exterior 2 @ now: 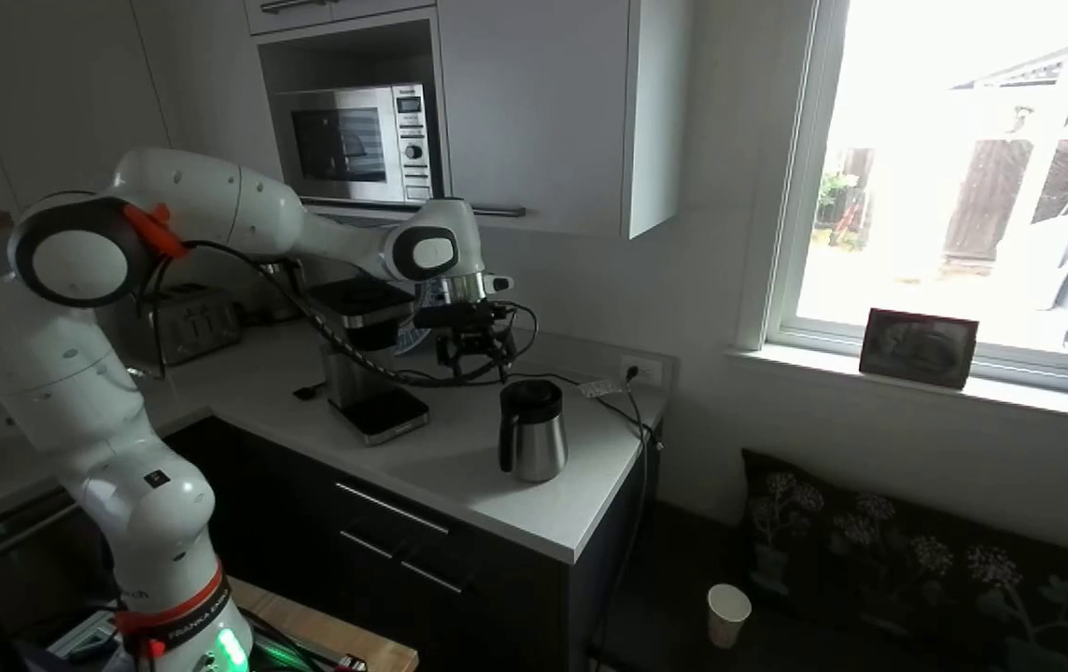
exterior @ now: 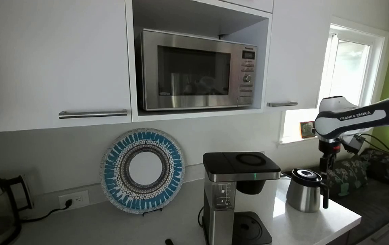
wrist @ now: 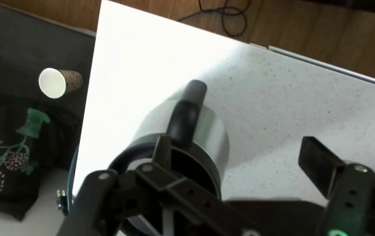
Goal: Turn the coffee machine by pushing the handle to the left
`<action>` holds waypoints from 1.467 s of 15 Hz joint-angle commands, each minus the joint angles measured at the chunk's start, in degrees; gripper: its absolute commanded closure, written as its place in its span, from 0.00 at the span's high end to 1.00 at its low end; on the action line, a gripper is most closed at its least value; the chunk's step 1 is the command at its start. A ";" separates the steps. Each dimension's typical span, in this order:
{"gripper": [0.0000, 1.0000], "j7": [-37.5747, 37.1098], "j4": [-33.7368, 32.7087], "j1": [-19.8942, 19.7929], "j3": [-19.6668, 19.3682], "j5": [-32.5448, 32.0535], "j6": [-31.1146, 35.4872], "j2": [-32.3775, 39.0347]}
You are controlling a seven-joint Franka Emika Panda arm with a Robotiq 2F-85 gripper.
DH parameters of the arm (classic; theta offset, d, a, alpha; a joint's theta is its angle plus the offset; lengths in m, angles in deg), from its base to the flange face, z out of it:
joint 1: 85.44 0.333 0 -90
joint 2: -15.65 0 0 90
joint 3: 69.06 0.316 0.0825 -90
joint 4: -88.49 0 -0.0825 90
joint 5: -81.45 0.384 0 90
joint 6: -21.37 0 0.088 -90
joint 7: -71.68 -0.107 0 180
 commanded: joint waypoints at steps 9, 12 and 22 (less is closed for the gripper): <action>1.00 1.16 -2.26 -4.93 -2.36 10.01 0.26 8.27; 1.00 1.39 -2.15 -5.57 -2.14 13.64 3.15 9.50; 0.46 2.50 -1.81 -6.35 -1.36 16.07 10.47 12.62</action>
